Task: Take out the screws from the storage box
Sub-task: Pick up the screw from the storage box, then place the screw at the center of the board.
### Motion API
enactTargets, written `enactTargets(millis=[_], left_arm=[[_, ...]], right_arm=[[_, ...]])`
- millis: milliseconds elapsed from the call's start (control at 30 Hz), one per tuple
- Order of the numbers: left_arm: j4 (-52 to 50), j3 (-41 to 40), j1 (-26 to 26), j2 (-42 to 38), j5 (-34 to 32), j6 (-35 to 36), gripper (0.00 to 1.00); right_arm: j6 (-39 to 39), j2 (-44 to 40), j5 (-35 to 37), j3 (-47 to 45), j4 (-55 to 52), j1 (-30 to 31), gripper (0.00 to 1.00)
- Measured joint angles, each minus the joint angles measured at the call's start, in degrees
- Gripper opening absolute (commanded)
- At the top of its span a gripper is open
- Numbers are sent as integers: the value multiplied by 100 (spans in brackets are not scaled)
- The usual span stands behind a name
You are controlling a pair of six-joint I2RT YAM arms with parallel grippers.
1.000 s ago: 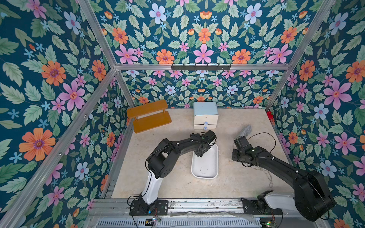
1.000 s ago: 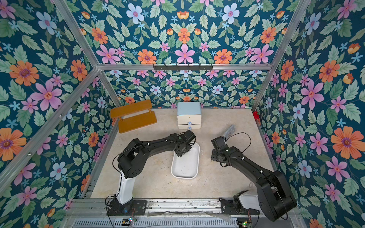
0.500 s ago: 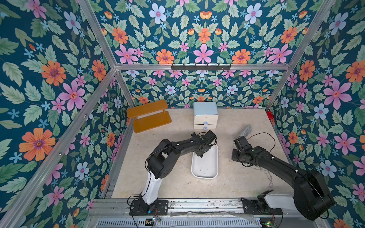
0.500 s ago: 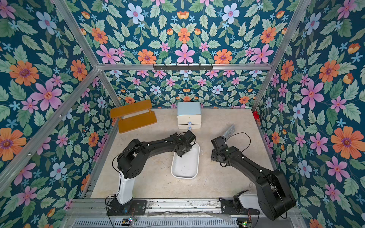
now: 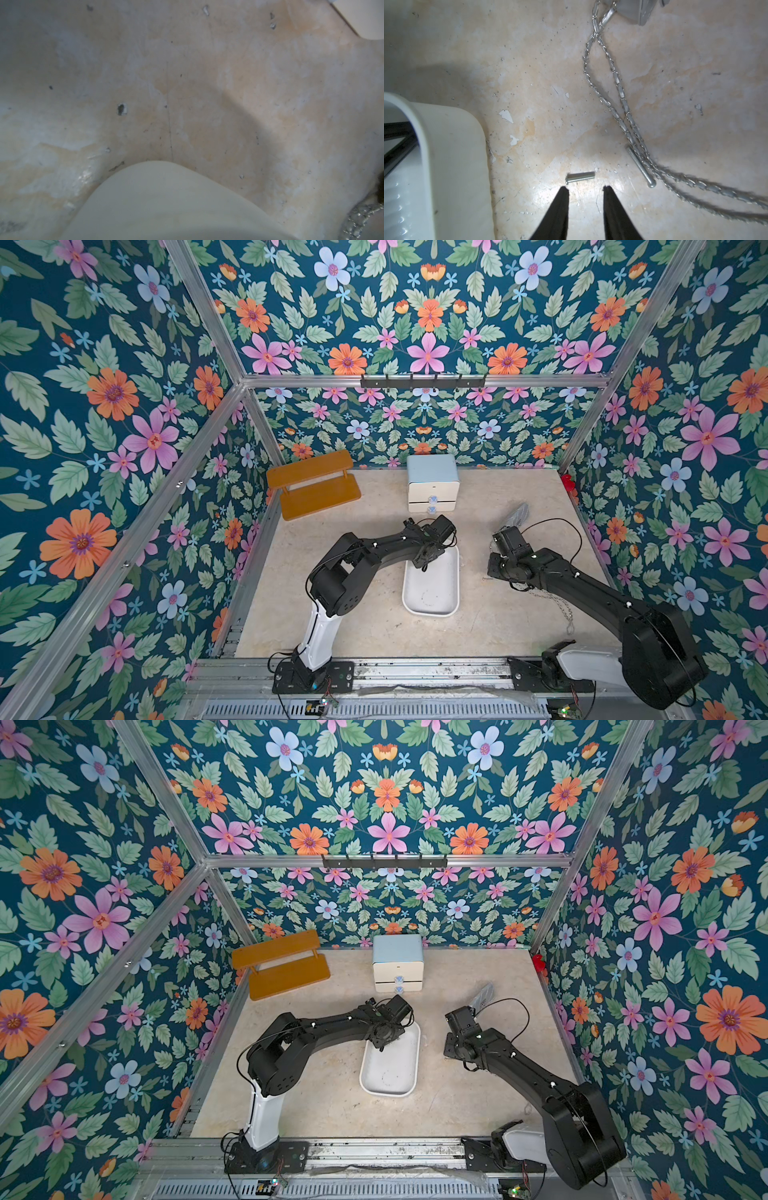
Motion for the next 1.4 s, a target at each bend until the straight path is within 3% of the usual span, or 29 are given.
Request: enactTargets(millis=[133,267,400,600,800,1033,1233,1400], left_arm=[[-225,136,7,-142,24,175,0],[-1384,581,4,-321,63,470,0],[-1875,1038,4,-708,-85,754,0],[-2223,933,4,-1145,-72,1021,0],[-2247,146,205,-1934,-70,1143,0],[-1681,-1683,841,-3003,-44,1198,0],[-835,-2638,1233,-2986,48,1478,0],[-354,-2835,1410,-2734,52,1650,0]], right_arm=[[-31,-339,-116,2,22,0,32],[-192,-813,-420,24,144,0,33],[-330,-1130,-636,81,229,24,34],[-555,-1104,-822,267,293,468,36],[-713,-389,-796,778,481,1213,35],[-804,734,-656,1534,590,1790,31],[-861,1849,-699,2009,590,2035,30],[-997,2531,-756,2264,546,2083,31]])
